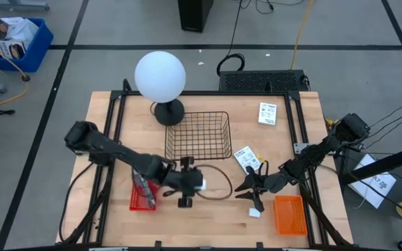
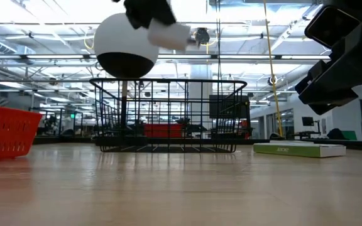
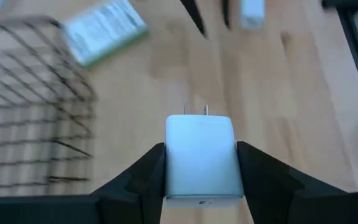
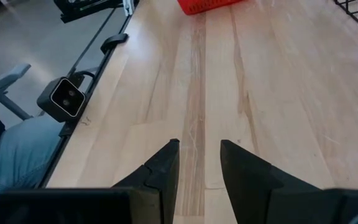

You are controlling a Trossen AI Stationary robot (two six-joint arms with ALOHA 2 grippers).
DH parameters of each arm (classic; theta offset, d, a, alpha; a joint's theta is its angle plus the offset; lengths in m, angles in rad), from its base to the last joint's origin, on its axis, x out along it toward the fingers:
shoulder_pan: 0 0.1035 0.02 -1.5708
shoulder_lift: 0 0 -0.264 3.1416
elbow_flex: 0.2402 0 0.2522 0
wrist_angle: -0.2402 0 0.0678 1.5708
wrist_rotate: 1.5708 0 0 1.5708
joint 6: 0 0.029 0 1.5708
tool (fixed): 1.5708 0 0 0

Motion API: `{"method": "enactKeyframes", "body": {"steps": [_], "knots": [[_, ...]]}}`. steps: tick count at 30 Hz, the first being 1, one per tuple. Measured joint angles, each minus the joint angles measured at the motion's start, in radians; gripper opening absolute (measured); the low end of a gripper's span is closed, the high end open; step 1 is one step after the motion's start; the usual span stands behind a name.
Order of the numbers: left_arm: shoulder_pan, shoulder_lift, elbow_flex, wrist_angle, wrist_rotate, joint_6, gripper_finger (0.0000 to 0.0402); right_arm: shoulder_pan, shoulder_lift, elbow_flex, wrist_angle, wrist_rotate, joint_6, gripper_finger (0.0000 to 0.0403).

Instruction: Pick and place items into bin

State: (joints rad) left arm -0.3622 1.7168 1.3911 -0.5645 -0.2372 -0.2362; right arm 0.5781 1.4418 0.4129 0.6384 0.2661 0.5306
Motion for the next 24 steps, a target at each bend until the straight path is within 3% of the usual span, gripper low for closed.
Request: {"method": "enactKeyframes", "body": {"steps": [9, 24], "knots": [[0.178, -0.109, 0.000, 0.005, -0.020, 0.049, 0.0179, 0.000, 0.000, 0.000, 0.000, -0.001, 0.004, 0.0111], [0.488, -0.061, -0.002, 0.022, 0.104, 0.005, 0.0180, 0.009, 0.000, 0.000, 0.000, -0.001, 0.007, 0.0110]]}}
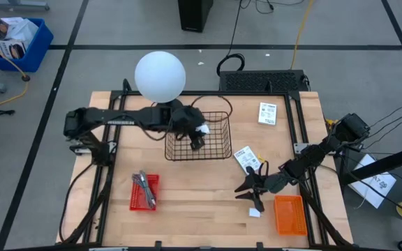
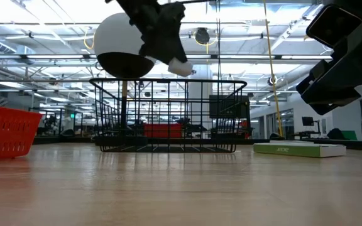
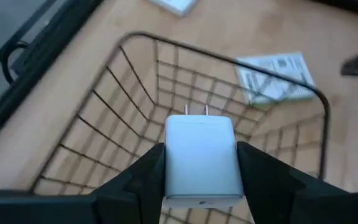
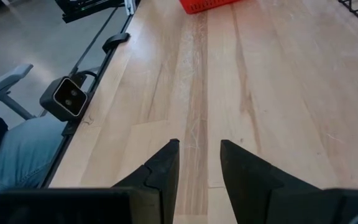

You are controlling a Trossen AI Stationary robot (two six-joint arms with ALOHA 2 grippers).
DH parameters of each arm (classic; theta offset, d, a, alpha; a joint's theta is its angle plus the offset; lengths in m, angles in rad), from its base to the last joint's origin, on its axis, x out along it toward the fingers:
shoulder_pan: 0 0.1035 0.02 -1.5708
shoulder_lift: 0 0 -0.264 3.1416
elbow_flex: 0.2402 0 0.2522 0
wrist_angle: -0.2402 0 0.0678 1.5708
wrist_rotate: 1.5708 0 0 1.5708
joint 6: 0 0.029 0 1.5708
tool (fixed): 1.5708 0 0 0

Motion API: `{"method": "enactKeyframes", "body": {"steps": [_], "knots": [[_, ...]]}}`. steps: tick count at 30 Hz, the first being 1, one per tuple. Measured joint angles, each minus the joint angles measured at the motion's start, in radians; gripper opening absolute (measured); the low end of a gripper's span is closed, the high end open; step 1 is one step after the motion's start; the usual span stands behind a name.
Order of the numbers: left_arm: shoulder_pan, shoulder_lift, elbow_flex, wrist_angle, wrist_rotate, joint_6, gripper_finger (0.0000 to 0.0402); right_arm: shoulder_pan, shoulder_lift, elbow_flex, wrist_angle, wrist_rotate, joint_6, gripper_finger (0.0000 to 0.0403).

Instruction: Pick and place items into bin

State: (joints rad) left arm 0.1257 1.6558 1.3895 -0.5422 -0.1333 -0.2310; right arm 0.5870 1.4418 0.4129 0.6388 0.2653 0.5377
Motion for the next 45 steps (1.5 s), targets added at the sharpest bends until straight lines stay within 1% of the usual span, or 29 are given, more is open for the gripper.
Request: {"method": "enactKeyframes", "body": {"steps": [7, 12, 18, 23, 26, 36, 42, 45], "knots": [[0.027, 0.088, 0.001, 0.014, 0.048, -0.010, 0.0180, 0.022, 0.000, 0.000, 0.007, 0.001, -0.001, 0.0111], [0.033, 0.175, 0.000, 0.019, 0.121, -0.010, 0.0187, 0.032, 0.000, 0.000, 0.016, 0.024, -0.002, 0.0110], [0.036, 0.264, 0.001, 0.017, 0.136, -0.010, 0.0178, 0.032, 0.000, 0.000, 0.016, 0.024, -0.001, 0.0111], [0.038, 0.307, 0.001, 0.016, 0.145, -0.009, 0.0193, 0.032, 0.000, 0.000, 0.016, 0.025, -0.001, 0.0110], [0.040, 0.319, 0.001, 0.017, 0.174, -0.010, 0.0199, 0.032, 0.000, 0.000, 0.016, 0.024, 0.000, 0.0110], [0.036, 0.299, 0.001, 0.019, 0.168, -0.033, 0.0201, 0.032, 0.000, 0.000, 0.016, 0.024, 0.000, 0.0110], [0.036, 0.288, 0.002, 0.025, 0.118, -0.013, 0.0210, 0.032, 0.000, 0.000, 0.022, 0.024, 0.000, 0.0111], [0.037, 0.288, 0.002, 0.018, 0.111, 0.012, 0.0211, 0.032, 0.000, 0.000, 0.023, 0.024, 0.000, 0.0110]]}}
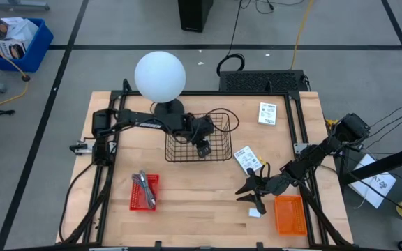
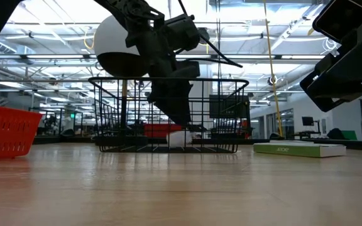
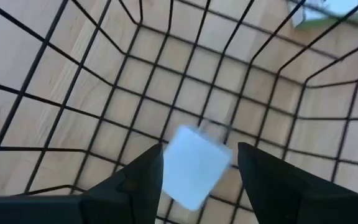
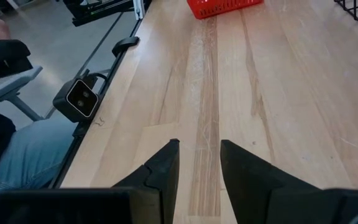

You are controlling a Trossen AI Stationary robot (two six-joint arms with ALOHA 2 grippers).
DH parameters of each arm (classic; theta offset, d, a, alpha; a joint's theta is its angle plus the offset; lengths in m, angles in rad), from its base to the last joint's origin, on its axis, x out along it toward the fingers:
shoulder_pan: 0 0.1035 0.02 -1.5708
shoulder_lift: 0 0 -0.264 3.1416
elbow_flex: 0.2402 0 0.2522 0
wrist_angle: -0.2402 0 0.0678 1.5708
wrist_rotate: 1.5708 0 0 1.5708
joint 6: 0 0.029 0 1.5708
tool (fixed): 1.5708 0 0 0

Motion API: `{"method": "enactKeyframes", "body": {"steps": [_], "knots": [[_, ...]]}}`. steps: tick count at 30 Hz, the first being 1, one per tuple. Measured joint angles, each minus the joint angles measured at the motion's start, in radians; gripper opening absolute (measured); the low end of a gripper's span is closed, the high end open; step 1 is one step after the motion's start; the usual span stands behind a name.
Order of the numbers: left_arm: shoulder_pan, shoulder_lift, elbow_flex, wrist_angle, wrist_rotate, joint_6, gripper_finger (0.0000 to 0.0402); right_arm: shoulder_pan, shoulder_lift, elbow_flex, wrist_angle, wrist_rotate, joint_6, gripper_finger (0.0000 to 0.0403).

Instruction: Pick and place items into bin

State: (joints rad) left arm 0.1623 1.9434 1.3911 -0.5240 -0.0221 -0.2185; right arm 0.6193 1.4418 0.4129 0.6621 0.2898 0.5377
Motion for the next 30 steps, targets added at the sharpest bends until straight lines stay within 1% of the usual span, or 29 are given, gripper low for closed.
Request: {"method": "enactKeyframes", "body": {"steps": [6, 9, 13, 16, 19, 24, 27, 30], "knots": [[-0.002, -0.001, 0.000, 0.002, -0.004, 0.015, 0.0211, 0.000, 0.000, 0.000, -0.002, 0.000, 0.000, 0.0111], [-0.001, -0.030, 0.000, -0.003, -0.004, 0.015, 0.0211, 0.000, 0.000, 0.000, -0.002, 0.000, -0.001, 0.0111], [-0.008, -0.091, 0.000, -0.002, -0.004, 0.016, 0.0212, 0.000, 0.000, 0.000, 0.016, 0.000, 0.000, 0.0112], [-0.022, -0.165, 0.000, 0.002, -0.004, 0.022, 0.0212, 0.000, 0.000, 0.000, 0.040, -0.001, 0.000, 0.0111], [-0.042, -0.244, 0.000, 0.017, -0.004, -0.023, 0.0212, 0.000, 0.000, 0.000, 0.077, -0.004, 0.003, 0.0112], [-0.114, -0.357, 0.000, 0.054, -0.004, -0.025, 0.0212, 0.000, 0.000, 0.000, 0.135, -0.006, 0.084, 0.0112], [-0.177, -0.413, 0.000, 0.092, 0.000, -0.026, 0.0212, -0.001, 0.000, 0.000, 0.169, -0.005, 0.087, 0.0111], [-0.256, -0.451, 0.000, 0.132, -0.001, -0.021, 0.0212, -0.004, 0.000, 0.000, 0.248, 0.000, 0.076, 0.0110]]}}
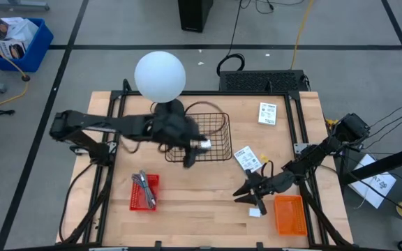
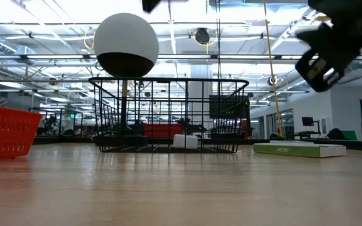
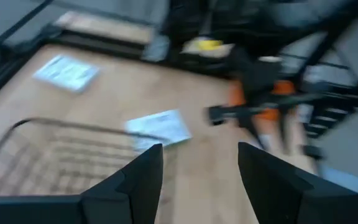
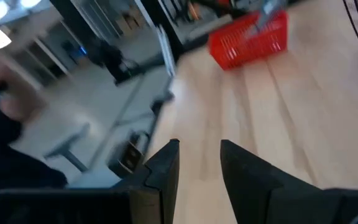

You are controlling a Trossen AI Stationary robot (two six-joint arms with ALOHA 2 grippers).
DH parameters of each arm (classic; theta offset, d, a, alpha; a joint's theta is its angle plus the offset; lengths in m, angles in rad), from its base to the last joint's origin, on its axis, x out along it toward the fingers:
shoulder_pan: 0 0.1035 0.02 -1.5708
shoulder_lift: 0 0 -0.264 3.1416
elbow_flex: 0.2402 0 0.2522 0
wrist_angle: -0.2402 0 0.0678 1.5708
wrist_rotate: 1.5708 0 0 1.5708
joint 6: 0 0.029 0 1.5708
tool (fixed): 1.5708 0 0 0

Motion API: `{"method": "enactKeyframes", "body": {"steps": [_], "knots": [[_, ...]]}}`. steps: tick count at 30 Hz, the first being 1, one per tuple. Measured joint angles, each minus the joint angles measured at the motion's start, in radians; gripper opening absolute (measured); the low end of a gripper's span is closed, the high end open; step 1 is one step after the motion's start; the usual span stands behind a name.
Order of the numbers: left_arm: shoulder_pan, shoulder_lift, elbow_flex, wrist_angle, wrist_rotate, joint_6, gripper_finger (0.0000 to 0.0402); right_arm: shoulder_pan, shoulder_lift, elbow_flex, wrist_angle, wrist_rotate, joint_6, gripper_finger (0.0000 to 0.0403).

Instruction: Pick and place items into bin

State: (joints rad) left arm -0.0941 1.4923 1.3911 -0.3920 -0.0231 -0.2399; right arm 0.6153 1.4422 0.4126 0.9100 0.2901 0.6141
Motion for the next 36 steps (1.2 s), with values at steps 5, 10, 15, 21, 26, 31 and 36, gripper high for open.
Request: {"method": "enactKeyframes", "body": {"steps": [5, 10, 15, 21, 26, 31, 36], "knots": [[-0.159, -0.022, 0.000, 0.000, -0.012, 0.044, 0.0212, -0.008, 0.000, 0.001, 0.133, -0.001, -0.036, 0.0110], [-0.324, -0.012, -0.059, 0.136, -0.139, 0.096, 0.0212, -0.002, 0.000, 0.012, 0.121, -0.007, -0.093, 0.0110], [-0.449, -0.005, -0.230, 0.467, -0.153, 0.131, 0.0212, 0.028, 0.001, 0.188, -0.207, -0.082, -0.121, 0.0110], [-0.514, 0.003, -0.414, 0.723, -0.172, 0.108, 0.0212, 0.043, 0.013, 0.502, -0.884, -0.050, -0.070, 0.0119], [-0.580, 0.001, -0.468, 0.767, -0.259, 0.110, 0.0212, 0.058, 0.025, 0.618, -1.192, -0.079, 0.062, 0.0154], [-0.646, 0.043, -0.476, 0.767, -0.402, 0.135, 0.0212, 0.095, 0.047, 0.614, -1.358, -0.117, 0.231, 0.0190], [-0.671, 0.091, -0.477, 0.806, -0.401, 0.126, 0.0212, 0.120, 0.077, 0.614, -1.395, -0.166, 0.343, 0.0205]]}}
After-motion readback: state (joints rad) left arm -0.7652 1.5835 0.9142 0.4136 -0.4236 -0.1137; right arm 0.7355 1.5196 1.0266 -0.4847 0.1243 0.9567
